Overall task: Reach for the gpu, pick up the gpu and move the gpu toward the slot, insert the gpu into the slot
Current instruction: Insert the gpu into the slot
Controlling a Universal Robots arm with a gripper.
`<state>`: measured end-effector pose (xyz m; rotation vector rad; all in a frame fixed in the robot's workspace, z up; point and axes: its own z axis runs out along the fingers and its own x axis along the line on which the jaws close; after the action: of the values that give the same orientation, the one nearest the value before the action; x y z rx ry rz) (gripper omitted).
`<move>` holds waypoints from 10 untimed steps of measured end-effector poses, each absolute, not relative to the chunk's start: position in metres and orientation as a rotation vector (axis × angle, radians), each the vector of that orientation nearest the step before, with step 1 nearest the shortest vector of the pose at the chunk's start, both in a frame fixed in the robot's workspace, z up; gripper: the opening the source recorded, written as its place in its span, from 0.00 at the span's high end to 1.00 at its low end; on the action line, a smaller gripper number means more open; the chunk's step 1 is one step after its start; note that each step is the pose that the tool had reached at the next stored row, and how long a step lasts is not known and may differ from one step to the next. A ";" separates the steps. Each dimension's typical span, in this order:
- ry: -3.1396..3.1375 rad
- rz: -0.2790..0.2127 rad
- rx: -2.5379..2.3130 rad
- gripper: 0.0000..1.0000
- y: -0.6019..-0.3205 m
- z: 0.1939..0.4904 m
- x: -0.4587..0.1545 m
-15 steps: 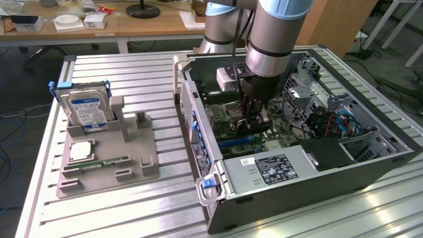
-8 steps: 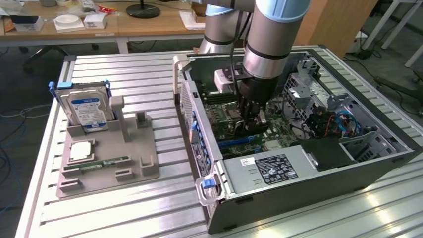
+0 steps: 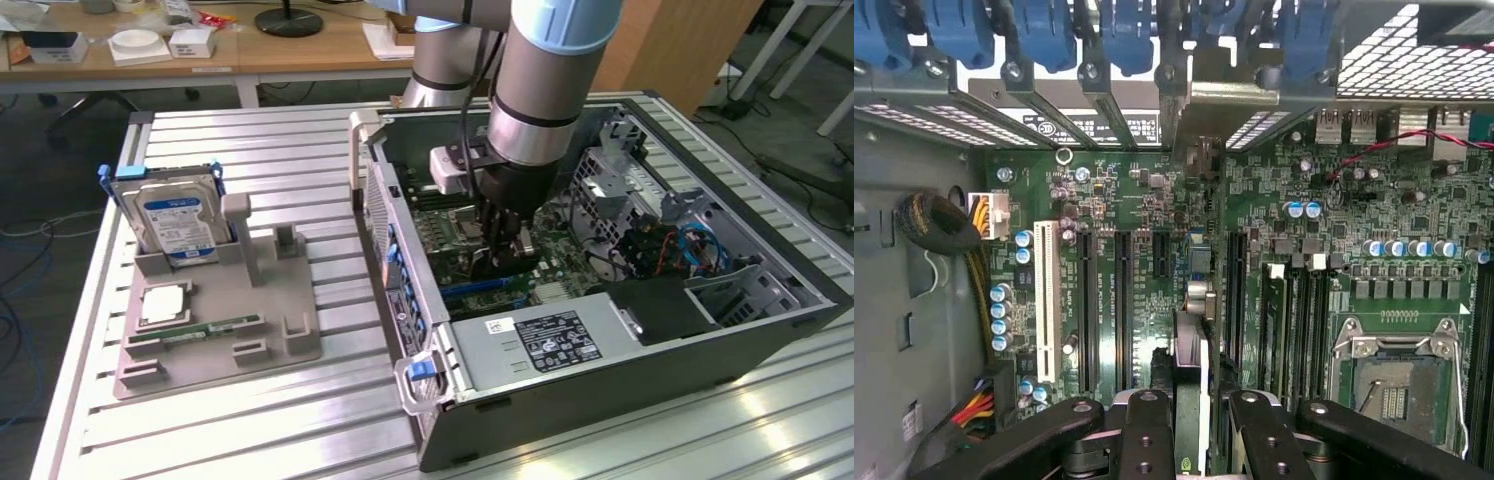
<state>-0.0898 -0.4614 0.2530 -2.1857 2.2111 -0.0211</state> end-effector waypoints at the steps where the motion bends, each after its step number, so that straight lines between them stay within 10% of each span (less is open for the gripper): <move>1: 2.211 -0.021 -2.186 0.74 -0.462 0.253 -0.090; 10: 2.211 -0.021 -2.186 0.74 -0.462 0.251 -0.094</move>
<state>-0.0938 -0.4625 0.2508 -2.1858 2.2111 -0.0212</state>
